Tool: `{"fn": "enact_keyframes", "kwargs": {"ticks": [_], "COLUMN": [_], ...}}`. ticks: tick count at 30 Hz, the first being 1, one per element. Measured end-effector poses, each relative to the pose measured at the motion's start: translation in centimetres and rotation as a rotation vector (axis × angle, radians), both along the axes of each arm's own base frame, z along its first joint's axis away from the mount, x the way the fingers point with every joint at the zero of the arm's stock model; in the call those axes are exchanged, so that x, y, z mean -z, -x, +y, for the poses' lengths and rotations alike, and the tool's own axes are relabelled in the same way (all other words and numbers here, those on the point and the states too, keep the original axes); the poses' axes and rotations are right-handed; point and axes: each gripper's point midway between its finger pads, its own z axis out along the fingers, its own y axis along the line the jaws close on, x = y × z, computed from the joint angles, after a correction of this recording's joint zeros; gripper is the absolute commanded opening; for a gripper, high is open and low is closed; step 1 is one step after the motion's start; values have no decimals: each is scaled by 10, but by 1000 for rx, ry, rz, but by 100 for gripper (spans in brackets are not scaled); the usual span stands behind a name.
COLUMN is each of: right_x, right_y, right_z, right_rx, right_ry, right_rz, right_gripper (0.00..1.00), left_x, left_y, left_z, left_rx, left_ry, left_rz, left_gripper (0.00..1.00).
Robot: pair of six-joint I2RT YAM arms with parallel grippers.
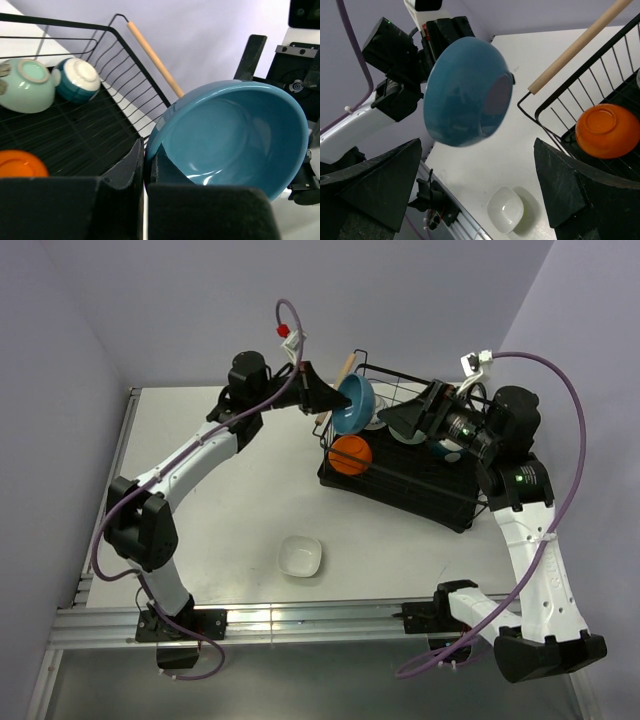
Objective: Load the bowls into the dish rack
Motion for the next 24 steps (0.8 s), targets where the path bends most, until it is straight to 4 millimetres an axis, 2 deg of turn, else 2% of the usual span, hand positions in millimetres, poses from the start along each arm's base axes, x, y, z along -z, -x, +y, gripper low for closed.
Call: {"fn": "enact_keyframes", "kwargs": {"ticks": [4, 10, 16, 18, 19, 22, 24], "right_x": [5, 15, 20, 21, 23, 24, 24], "right_y": [-2, -4, -3, -6, -7, -9, -9], "right_z": [10, 27, 36, 35, 34, 33, 33], "right_rx": [-26, -69, -85, -70, -60, -56, -52], "right_ry": [-9, -8, 7, 15, 19, 26, 31], "right_rz": [30, 73, 78, 78, 80, 76, 73], "right_gripper": [96, 87, 63, 52, 43, 30, 14], "left_x": [1, 6, 9, 10, 11, 11, 11], "left_y": [7, 8, 8, 6, 4, 2, 1], "left_z": [-19, -29, -30, -29, -28, -28, -28], "left_rx": [30, 29, 23, 14, 6, -4, -7], "left_ry": [-3, -22, -37, -40, -44, -47, -48], "left_rz": [-1, -13, -16, -16, -15, -25, -29], "left_gripper": [0, 0, 0, 0, 0, 0, 3]}}
